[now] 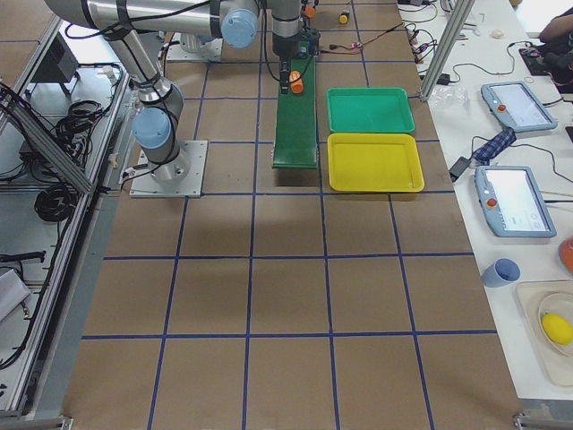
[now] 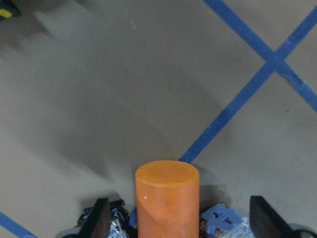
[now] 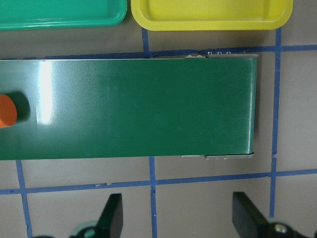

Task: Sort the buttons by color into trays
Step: 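Return the left gripper and grasp the second orange cylinder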

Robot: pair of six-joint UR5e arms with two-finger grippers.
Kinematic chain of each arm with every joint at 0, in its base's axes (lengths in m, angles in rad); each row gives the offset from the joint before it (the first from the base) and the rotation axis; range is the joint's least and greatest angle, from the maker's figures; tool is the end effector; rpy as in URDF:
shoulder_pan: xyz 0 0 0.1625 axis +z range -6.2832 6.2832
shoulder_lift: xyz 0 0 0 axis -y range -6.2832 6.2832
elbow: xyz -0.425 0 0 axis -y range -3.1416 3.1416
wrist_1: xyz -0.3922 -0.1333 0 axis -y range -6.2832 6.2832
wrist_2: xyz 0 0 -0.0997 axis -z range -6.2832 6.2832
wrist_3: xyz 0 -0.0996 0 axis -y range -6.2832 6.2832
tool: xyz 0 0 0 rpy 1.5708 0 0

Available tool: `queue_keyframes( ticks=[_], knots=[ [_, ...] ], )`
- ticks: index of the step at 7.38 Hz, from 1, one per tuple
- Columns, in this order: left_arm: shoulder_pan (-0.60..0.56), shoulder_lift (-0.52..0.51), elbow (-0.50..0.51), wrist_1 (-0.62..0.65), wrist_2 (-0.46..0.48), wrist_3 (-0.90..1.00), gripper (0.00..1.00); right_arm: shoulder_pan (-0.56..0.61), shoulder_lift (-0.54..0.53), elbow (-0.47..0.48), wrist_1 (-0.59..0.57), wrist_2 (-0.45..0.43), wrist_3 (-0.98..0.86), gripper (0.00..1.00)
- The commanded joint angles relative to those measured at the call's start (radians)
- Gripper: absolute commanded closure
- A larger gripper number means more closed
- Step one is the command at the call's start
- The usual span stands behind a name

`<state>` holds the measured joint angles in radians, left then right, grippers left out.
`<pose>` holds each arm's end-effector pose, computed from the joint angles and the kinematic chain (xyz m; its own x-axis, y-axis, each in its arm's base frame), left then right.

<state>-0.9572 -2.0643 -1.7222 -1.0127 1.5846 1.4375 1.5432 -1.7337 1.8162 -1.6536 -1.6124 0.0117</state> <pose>0.2408 -0.5710 0.1932 -0.6773 0.7309 0.0841 0.7347 0.6779 0.0251 0.1175 -0.4251 0.4501 -0.9984 0.0393 0.0416 0.0393 0.9992 -0.0008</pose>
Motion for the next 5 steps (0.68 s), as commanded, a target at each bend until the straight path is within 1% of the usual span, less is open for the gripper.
queue_keyframes(
  ticks=[1, 2, 3, 4, 5],
  knots=[
    [0.003, -0.026, 0.001, 0.003, 0.000, -0.005, 0.00, 0.003, -0.004, 0.000, 0.003, -0.001, -0.001, 0.00],
    [0.003, -0.028, 0.001, 0.005, 0.003, 0.018, 0.33, 0.003, -0.004, 0.000, 0.001, -0.003, -0.003, 0.00],
    [0.003, -0.030, -0.006, 0.020, 0.005, 0.020, 0.86, 0.003, -0.004, -0.002, -0.002, 0.002, 0.002, 0.00],
    [0.000, -0.030, -0.014, 0.034, 0.008, 0.036, 1.00, 0.003, 0.000, -0.002, -0.002, 0.003, 0.002, 0.00],
    [-0.002, -0.005, -0.007, 0.014, 0.011, 0.056, 1.00, 0.003, 0.005, -0.006, 0.000, 0.003, 0.001, 0.00]
  ],
)
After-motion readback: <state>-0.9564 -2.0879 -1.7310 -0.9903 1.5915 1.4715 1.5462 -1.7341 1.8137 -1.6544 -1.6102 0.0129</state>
